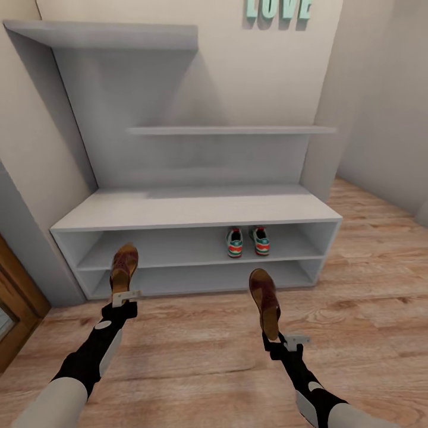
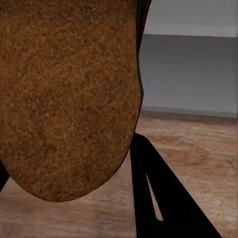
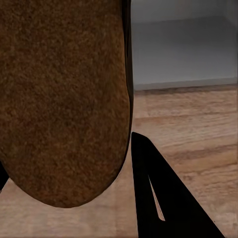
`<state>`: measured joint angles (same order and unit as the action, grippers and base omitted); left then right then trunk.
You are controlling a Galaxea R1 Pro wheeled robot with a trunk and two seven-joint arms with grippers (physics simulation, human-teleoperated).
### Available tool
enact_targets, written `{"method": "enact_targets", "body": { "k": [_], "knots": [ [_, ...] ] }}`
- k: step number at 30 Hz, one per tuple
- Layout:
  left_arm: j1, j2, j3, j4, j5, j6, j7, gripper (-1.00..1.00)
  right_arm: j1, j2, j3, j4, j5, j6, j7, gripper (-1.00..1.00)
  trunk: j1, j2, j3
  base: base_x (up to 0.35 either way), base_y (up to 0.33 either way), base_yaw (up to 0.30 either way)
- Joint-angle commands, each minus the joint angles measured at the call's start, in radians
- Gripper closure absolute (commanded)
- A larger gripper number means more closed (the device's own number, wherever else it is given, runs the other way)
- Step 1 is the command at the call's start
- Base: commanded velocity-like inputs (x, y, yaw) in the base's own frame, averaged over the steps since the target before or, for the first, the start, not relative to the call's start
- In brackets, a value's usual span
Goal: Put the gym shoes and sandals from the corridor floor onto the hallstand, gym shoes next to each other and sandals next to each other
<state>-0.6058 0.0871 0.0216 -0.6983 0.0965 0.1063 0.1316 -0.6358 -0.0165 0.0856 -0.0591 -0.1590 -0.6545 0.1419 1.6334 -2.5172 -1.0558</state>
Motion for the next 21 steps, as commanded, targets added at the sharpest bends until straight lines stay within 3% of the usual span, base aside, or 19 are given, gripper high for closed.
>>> {"method": "enact_targets", "body": {
  "k": [1, 8, 18, 21],
  "knots": [
    [0.000, 0.000, -0.002, -0.002, 0.006, 0.007, 0.003, 1.00, -0.001, 0.000, 0.008, 0.001, -0.014, -0.002, 0.005, 1.00, 0.000, 0.000, -0.001, 0.341, 0.000, 0.000],
    [0.000, 0.001, -0.002, -0.002, 0.006, 0.007, 0.003, 1.00, 0.000, 0.000, 0.008, 0.001, -0.014, -0.002, 0.005, 1.00, 0.000, 0.000, -0.001, 0.254, 0.000, 0.000],
    [0.000, 0.002, -0.002, -0.003, 0.006, 0.008, 0.005, 1.00, -0.001, 0.000, 0.008, 0.001, -0.014, -0.002, 0.005, 1.00, 0.000, 0.000, -0.001, 0.025, 0.000, 0.000],
    [0.000, 0.003, -0.002, -0.003, 0.006, 0.009, 0.005, 1.00, -0.001, 0.000, 0.008, 0.001, -0.014, -0.002, 0.005, 1.00, 0.002, -0.001, -0.013, 0.000, 0.000, 0.000]
  ]
}}
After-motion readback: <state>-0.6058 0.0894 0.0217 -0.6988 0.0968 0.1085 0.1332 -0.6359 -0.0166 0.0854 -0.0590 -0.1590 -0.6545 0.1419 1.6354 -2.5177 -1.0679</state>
